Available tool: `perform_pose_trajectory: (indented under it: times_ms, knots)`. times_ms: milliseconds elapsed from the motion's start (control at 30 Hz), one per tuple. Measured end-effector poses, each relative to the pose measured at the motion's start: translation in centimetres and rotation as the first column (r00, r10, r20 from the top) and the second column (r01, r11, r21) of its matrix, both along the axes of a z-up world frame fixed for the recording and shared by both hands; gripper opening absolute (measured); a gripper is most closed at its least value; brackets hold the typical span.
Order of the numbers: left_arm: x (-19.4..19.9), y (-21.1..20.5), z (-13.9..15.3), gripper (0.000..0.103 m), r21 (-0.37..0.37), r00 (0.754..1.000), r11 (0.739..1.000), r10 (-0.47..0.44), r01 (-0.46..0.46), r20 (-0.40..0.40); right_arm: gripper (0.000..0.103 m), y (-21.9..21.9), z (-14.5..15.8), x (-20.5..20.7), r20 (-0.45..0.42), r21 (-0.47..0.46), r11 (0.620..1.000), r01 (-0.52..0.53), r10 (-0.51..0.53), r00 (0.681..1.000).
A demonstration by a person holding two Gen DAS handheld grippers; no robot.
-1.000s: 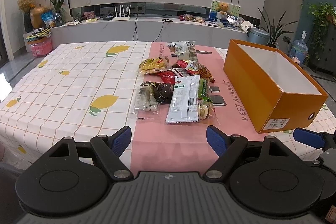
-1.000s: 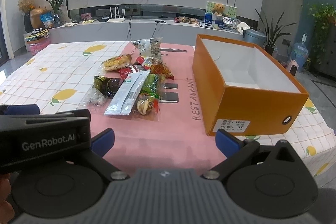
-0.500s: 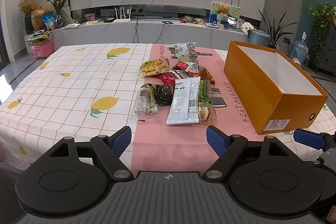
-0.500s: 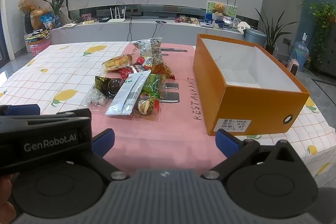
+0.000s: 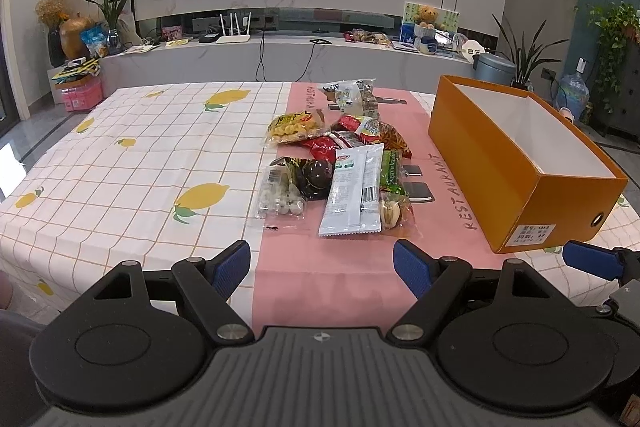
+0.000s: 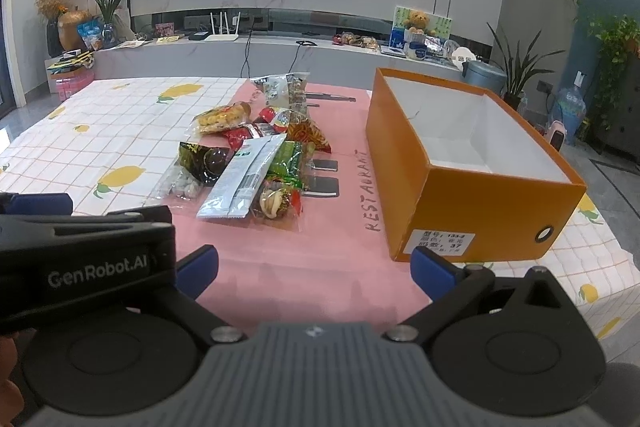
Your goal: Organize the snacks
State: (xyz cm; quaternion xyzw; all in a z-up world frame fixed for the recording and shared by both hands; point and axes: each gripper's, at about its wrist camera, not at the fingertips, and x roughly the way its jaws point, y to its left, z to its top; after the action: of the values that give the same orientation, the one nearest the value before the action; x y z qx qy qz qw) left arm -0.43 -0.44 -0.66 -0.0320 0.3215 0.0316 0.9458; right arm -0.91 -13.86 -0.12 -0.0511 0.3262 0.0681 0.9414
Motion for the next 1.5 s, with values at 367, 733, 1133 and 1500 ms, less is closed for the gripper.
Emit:
perform_pose_trajectory:
  times_ms: [367, 733, 1133, 1500]
  knots:
    - [0.1, -0.1, -0.2, 0.095, 0.007, 1.000, 1.000, 0.000, 0.000, -0.007, 0.100, 0.1, -0.1, 0.1, -0.004, -0.008, 1.000, -0.003, 0.003, 1.000]
    - [0.3, -0.2, -0.4, 0.095, 0.010, 1.000, 1.000, 0.002, -0.001, -0.020, 0.100, 0.3, -0.3, 0.1, -0.009, -0.010, 1.000, -0.008, 0.008, 1.000]
    - [1.3, 1.5, 1.0, 0.095, 0.095, 0.998, 0.994, 0.052, -0.055, 0.039, 0.100, -1.7, -0.6, 0.8, 0.187, -0.012, 0.984, -0.179, 0.178, 0.966]
    - [5.2, 3.9, 2.0, 0.095, 0.082, 0.995, 0.992, 0.099, -0.100, 0.023, 0.090, -4.0, -2.1, 7.3, 0.156, 0.234, 0.963, -0.136, 0.101, 0.983]
